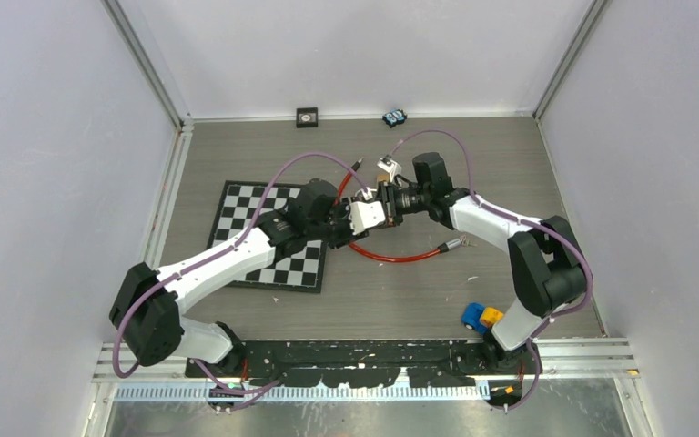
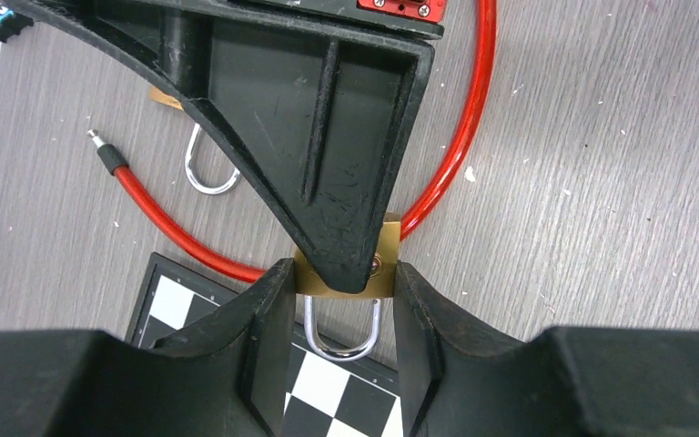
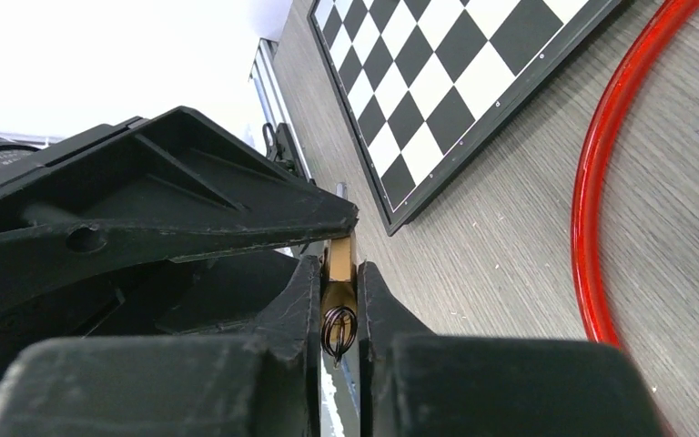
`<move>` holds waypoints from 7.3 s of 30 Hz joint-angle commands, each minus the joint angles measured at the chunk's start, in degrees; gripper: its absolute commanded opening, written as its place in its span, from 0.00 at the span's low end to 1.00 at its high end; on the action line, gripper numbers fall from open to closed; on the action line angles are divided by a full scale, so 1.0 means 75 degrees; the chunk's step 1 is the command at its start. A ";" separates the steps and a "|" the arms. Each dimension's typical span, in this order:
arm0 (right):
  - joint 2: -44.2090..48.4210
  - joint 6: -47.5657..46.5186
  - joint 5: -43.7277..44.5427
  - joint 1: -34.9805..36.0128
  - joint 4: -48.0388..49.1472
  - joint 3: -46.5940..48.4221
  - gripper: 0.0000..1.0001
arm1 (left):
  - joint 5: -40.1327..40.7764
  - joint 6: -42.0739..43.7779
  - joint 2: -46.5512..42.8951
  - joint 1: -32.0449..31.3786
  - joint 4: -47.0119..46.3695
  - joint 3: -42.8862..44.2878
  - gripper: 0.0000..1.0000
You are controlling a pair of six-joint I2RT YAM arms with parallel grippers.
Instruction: Unlock with the key
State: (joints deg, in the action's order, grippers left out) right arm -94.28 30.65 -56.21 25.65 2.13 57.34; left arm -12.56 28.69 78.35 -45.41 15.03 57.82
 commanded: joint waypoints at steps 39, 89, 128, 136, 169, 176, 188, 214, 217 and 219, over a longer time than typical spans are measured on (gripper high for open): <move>0.1889 -0.1521 -0.0769 -0.0760 -0.0839 -0.0304 0.01 | -0.4014 -0.0884 0.0834 0.1218 -0.0006 0.1276 0.36; 0.0374 -0.1017 0.0991 -0.2271 -0.0387 -0.0280 0.01 | 0.2633 0.0779 -0.0879 -0.0204 -0.4395 -0.2061 0.96; -0.2006 -0.0581 0.0973 -0.2212 0.1121 -0.0684 0.01 | 0.2561 0.0731 -0.0735 -0.0180 -0.4115 -0.1979 0.98; -0.2887 -0.1292 0.0635 -0.2290 0.0178 0.0263 0.23 | 0.2463 0.0690 -0.0850 -0.0180 -0.3965 -0.1966 0.98; -0.2391 -0.2119 0.3061 -0.2230 -0.2755 0.1305 0.74 | 0.2150 0.0505 -0.1144 -0.0180 -0.3879 -0.2107 1.00; -0.2277 -0.2329 0.4220 -0.1680 -0.3457 0.1670 0.77 | 0.2213 0.0522 -0.1129 -0.0180 -0.3868 -0.2108 1.00; -0.2227 -0.2742 0.4973 -0.1714 -0.4223 0.2099 0.78 | 0.2253 0.0584 -0.1151 -0.0180 -0.3867 -0.2119 1.00; 0.1655 -0.3269 0.5064 -0.4307 -0.3915 0.1627 0.91 | 0.2733 -0.2254 -0.2656 0.2585 -0.2762 -0.1698 1.00; 0.2275 -0.3266 0.5462 -0.4502 -0.3871 0.1467 0.91 | 0.2760 -0.2718 -0.2821 0.3167 -0.2354 -0.1566 1.00; 0.2734 -0.3105 0.6127 -0.4510 -0.3870 0.1376 0.91 | 0.2596 -0.2921 -0.3029 0.3605 -0.1914 -0.1437 1.00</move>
State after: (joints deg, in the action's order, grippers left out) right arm -79.83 7.20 -17.12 -8.14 -28.32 68.77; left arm 7.35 12.91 58.94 -22.90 -3.99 43.13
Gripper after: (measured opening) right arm 0.912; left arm 0.994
